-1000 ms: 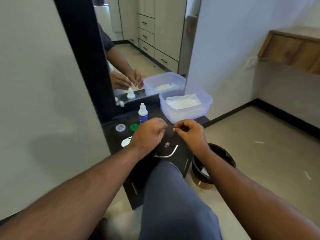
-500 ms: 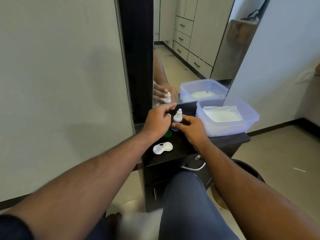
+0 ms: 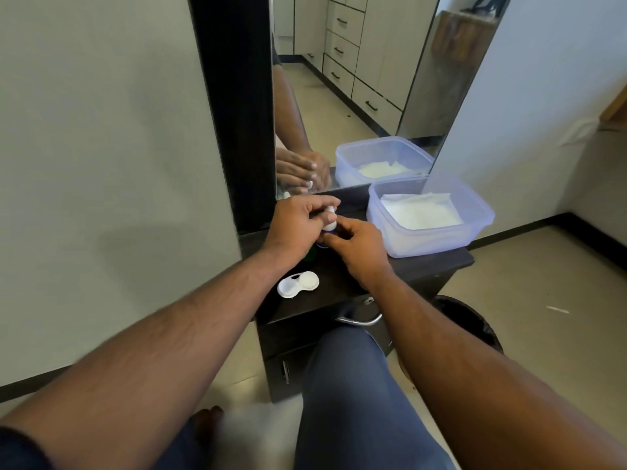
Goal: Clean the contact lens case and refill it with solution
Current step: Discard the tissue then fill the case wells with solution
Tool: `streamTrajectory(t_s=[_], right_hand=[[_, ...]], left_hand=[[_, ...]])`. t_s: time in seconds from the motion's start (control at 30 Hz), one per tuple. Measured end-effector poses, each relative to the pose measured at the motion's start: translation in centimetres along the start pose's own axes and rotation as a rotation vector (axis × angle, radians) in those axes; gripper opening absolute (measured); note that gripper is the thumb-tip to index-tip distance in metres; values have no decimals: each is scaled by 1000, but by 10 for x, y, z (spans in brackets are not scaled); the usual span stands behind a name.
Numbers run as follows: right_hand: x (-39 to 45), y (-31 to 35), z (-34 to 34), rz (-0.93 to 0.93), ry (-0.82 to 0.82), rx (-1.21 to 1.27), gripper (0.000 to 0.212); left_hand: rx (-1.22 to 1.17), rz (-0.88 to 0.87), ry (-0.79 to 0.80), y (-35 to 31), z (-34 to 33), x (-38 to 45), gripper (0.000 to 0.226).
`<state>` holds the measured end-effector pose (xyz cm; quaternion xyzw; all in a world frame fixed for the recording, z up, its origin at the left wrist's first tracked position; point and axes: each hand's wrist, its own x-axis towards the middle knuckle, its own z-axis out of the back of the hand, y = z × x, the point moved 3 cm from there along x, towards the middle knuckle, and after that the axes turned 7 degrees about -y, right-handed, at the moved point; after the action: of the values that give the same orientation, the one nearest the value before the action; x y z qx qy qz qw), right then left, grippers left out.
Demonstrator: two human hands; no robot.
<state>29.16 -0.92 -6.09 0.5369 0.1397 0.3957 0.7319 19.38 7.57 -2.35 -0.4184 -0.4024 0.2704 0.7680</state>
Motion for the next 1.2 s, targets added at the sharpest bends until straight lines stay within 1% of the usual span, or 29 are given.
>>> streamTrajectory(t_s=[0.13, 0.27, 0.4, 0.47, 0.53, 0.57, 0.67, 0.7, 0.77, 0.87, 0.93, 0.97, 1.03, 1.1, 1.2], right_hand=[[1, -2, 0, -10, -5, -37, 29], [0, -1, 1, -35, -23, -58, 25], [-1, 1, 1, -16, -19, -49, 28], [-2, 2, 0, -10, -6, -31, 28], [-2, 2, -1, -11, -6, -17, 30], [-2, 2, -1, -9, -8, -10, 30], [-2, 2, 0, -19, -20, -14, 30], [-2, 2, 0, -18, -19, -20, 30], [-3, 3, 1, -16, -16, -18, 30], [-3, 4, 1, -19, -10, 1, 32], [-4, 4, 2, -26, -9, 13, 33], [-3, 4, 2, -28, -10, 15, 33], [-3, 3, 1, -32, -13, 7, 31], [-3, 3, 1, -35, -17, 6, 31], [-2, 3, 1, -37, -16, 16, 32]], left_hand=[[39, -23, -73, -5, 1, 0, 25], [101, -28, -100, -5, 2, 0, 36], [155, -57, -116, 7, 4, -6, 26], [157, -62, -173, 10, 7, -7, 26], [130, -74, -212, 8, 8, -7, 20], [95, -76, -192, 6, 7, -6, 16], [50, -68, -30, 0, 1, -7, 41], [32, -58, -3, 0, -1, -7, 44], [8, -36, -40, 0, -1, -10, 43], [34, -14, -181, 2, 5, -13, 39], [47, -12, -235, 2, 7, -12, 39], [41, -10, -222, 2, 6, -11, 41], [22, -2, -133, 1, 2, -8, 44], [13, 12, -87, -1, -1, -7, 38], [20, 5, -174, -7, 1, -4, 23]])
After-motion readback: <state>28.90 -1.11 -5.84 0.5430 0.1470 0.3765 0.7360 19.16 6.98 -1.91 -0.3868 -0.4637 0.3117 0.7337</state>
